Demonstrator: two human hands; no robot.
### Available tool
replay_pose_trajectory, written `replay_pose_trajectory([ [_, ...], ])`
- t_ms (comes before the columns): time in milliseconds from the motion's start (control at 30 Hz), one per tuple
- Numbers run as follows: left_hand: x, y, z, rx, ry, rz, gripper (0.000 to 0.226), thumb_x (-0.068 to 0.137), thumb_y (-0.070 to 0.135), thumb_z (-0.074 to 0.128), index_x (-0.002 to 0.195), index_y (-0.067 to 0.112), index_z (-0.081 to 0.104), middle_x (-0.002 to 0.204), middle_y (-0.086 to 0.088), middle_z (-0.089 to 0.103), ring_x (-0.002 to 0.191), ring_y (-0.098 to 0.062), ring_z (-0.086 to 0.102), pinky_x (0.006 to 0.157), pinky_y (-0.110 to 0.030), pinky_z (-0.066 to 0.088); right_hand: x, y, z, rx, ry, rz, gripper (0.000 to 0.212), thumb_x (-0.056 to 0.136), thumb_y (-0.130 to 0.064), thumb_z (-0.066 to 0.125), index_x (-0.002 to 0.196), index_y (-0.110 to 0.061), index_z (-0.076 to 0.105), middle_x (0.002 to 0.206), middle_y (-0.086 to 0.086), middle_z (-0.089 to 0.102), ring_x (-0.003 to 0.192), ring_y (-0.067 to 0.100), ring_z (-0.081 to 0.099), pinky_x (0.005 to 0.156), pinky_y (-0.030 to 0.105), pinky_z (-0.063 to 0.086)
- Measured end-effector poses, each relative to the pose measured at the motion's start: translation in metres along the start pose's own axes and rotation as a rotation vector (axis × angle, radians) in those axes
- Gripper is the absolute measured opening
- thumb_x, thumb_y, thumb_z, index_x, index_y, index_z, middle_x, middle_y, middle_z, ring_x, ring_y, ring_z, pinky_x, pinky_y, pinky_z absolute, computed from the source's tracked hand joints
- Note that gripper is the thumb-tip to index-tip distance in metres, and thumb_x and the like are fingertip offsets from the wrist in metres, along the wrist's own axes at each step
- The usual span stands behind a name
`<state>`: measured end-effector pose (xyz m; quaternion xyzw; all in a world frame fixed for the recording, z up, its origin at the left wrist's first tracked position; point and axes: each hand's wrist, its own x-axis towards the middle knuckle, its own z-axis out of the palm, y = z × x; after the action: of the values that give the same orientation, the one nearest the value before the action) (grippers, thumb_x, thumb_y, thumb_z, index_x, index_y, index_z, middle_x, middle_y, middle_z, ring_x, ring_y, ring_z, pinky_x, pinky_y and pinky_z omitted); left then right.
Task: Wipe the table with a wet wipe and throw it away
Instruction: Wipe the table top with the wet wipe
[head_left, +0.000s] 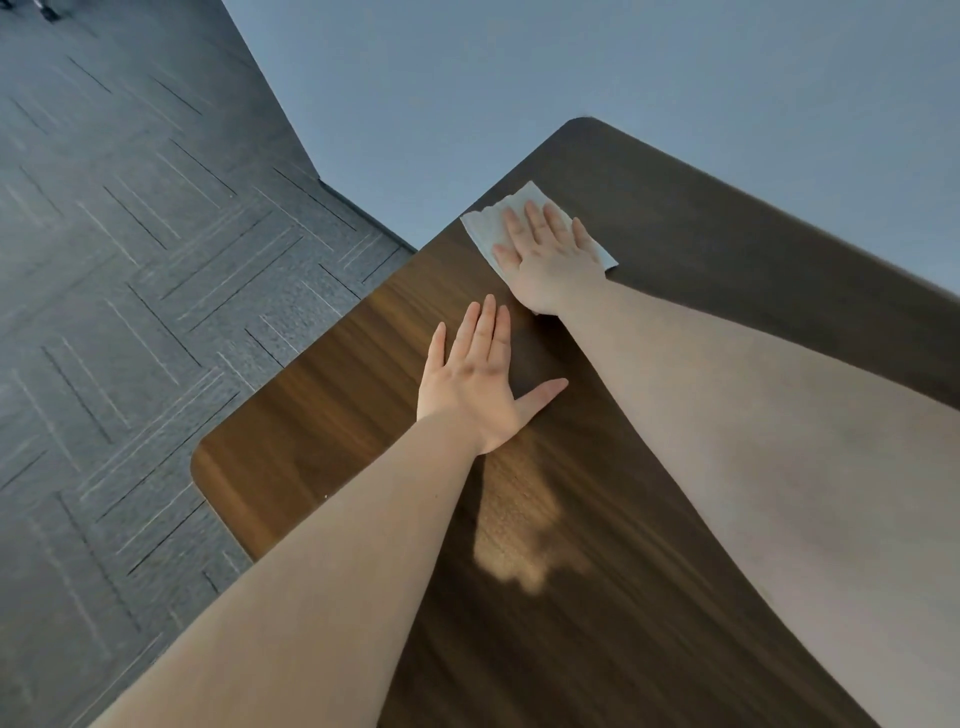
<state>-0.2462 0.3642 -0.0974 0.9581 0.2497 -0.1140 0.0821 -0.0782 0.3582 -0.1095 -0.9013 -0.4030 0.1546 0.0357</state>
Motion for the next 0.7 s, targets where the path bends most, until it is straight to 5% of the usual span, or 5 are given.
replay_pose_trajectory([
  [333, -0.006, 0.014, -0.002, 0.130, 0.009, 0.134, 0.082, 0.088, 0.069, 0.004, 0.151, 0.017, -0.006, 0.160, 0.001, -0.008, 0.147, -0.014, -0.007, 0.117, -0.037, -0.003, -0.110, 0.077, 0.009, 0.150, 0.058, 0.345, 0.056, 0.099, -0.044, 0.008, 0.151, -0.026, -0.004, 0.161, 0.000, -0.007, 0.147, 0.018, -0.010, 0.117, 0.039, -0.011],
  [700, -0.036, 0.186, 0.003, 0.142, -0.066, 0.488, 0.077, 0.093, 0.062, 0.011, 0.151, 0.014, -0.006, 0.160, 0.001, -0.008, 0.146, -0.013, -0.009, 0.119, -0.036, 0.000, -0.300, 0.227, 0.031, 0.136, 0.105, 0.688, 0.058, 0.099, -0.046, 0.006, 0.150, -0.025, -0.009, 0.161, 0.001, -0.008, 0.147, 0.018, -0.011, 0.118, 0.039, -0.008],
])
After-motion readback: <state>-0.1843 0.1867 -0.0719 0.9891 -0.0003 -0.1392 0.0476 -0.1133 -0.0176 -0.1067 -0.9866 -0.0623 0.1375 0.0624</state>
